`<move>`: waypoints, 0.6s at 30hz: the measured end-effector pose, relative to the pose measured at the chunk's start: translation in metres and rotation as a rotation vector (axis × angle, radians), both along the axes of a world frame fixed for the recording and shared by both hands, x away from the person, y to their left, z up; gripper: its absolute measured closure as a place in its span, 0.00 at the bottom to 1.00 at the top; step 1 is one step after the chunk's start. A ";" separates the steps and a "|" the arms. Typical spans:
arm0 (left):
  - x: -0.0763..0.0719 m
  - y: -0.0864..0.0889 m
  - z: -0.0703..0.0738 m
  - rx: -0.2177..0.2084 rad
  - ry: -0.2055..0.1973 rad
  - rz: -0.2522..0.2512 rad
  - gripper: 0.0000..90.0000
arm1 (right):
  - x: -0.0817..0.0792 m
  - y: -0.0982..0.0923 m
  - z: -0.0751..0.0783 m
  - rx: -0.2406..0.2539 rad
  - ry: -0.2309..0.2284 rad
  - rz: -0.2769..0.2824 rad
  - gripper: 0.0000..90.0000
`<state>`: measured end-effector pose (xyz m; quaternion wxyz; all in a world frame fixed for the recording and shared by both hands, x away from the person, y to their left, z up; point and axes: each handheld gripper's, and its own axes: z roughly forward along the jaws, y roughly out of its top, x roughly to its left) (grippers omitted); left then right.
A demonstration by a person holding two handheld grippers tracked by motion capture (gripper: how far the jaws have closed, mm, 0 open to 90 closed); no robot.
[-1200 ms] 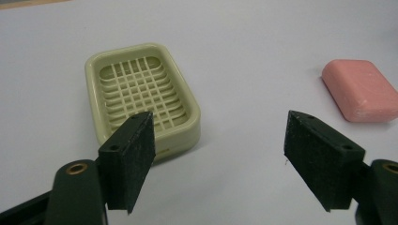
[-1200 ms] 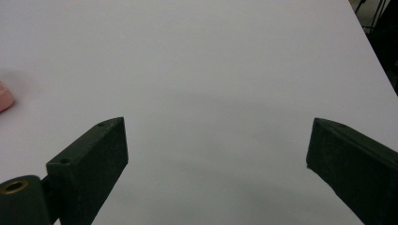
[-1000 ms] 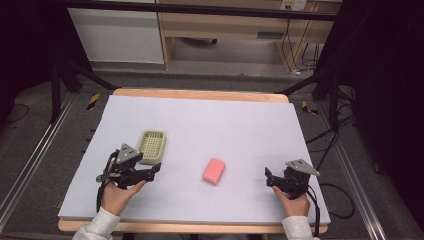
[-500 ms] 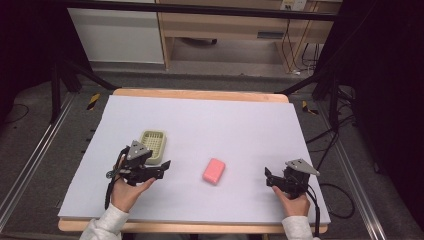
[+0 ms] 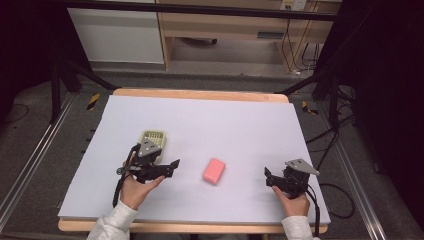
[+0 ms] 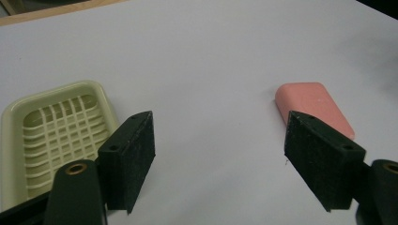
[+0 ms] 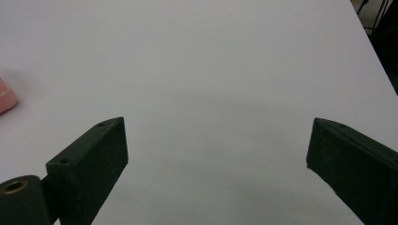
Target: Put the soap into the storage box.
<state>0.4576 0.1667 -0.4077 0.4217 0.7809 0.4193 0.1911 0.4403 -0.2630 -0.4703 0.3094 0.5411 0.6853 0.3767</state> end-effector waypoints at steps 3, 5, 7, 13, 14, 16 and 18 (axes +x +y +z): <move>0.001 -0.005 0.001 0.005 -0.005 -0.005 0.27 | 0.000 0.000 0.000 0.002 0.004 0.001 0.07; 0.001 -0.009 0.002 0.007 -0.007 -0.009 0.27 | 0.000 0.000 0.000 0.000 0.004 0.000 0.07; 0.002 -0.012 0.002 0.007 -0.006 -0.016 0.27 | 0.000 0.001 0.000 0.003 0.005 0.001 0.07; 0.003 -0.023 0.002 0.014 0.001 -0.036 0.27 | 0.000 0.001 0.000 0.004 0.007 0.002 0.07; 0.003 -0.023 0.002 0.014 0.001 -0.036 0.27 | 0.000 0.001 0.000 0.004 0.007 0.002 0.07; 0.004 -0.026 0.002 0.017 0.006 -0.040 0.27 | 0.000 0.001 0.000 0.003 0.007 0.004 0.07; 0.004 -0.027 0.001 0.009 0.005 -0.038 0.27 | 0.000 0.001 0.000 0.003 0.007 0.005 0.07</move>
